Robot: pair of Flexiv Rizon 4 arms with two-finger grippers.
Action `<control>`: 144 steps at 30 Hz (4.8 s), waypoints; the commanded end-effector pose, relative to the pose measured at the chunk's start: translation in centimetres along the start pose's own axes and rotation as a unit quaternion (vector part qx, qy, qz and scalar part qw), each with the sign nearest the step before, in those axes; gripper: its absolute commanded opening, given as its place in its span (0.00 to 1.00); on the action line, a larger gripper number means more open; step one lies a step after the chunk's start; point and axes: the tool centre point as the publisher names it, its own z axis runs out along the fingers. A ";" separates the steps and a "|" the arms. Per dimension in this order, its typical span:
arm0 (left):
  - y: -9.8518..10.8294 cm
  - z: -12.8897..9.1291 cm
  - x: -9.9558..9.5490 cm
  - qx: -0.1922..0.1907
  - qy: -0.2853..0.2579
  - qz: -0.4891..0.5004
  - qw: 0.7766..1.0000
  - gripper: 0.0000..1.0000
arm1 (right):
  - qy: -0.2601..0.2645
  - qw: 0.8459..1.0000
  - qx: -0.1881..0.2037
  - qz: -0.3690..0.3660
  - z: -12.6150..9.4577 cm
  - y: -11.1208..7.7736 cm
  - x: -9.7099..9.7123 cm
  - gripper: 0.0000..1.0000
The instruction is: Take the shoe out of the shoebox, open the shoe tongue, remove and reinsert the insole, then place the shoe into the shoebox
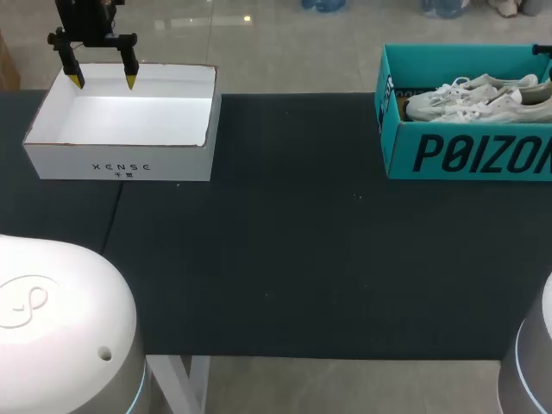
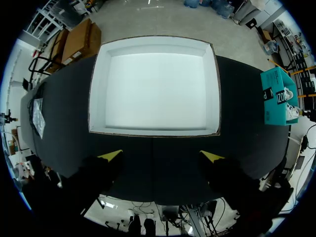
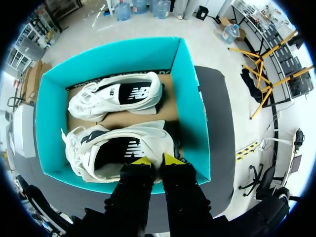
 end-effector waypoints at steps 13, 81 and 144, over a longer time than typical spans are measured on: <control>0.0 0.0 0.0 0.000 0.000 0.000 1.000 1.00 | -0.008 0.998 -0.059 -0.010 -10.4 1.8 1.3 0.00; 0.0 0.0 0.0 0.000 0.000 0.000 1.000 1.00 | 0.101 0.988 -0.073 0.086 -21.1 -22.1 20.8 0.00; 0.0 0.0 0.0 0.000 0.000 0.000 1.000 1.00 | 0.125 0.984 -0.063 0.112 -21.3 -30.2 25.1 0.00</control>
